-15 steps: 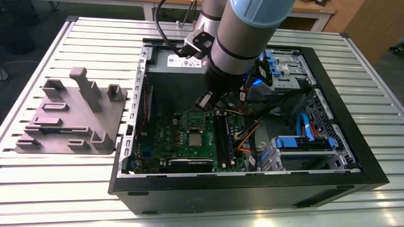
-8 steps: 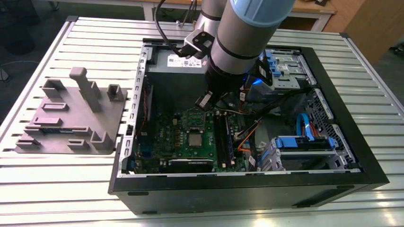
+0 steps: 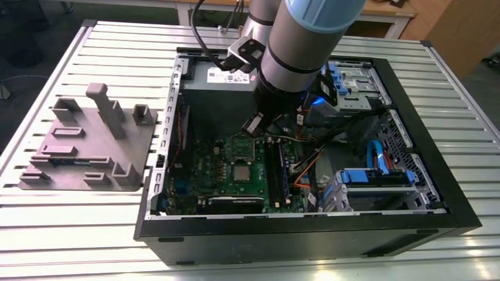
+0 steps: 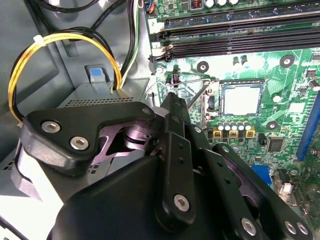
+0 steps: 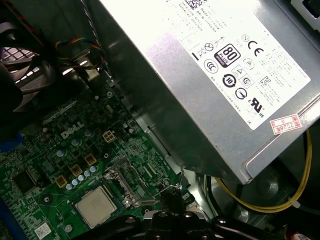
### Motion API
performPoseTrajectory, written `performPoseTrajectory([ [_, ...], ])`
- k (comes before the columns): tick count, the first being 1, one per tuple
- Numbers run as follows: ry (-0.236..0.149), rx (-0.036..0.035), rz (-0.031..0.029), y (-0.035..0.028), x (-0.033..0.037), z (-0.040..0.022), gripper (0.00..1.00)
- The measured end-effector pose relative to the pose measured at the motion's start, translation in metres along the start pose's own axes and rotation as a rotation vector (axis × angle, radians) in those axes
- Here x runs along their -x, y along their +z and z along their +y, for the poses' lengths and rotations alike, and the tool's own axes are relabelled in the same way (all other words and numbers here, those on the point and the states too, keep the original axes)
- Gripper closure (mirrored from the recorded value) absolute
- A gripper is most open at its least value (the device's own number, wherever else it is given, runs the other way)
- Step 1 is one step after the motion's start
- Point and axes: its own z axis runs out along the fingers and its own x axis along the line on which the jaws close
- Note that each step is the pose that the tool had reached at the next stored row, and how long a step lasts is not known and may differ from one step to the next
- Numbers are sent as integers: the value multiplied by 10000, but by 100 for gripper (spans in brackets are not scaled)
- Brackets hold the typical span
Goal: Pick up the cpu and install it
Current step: 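Close the cpu cover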
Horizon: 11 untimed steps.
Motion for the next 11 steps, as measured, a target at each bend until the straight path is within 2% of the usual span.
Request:
performPoseTrajectory([
  [2,-16,-13,20,0,-6,-4,90],
  [11,-102,-121,187,-9,-47,-28,90],
])
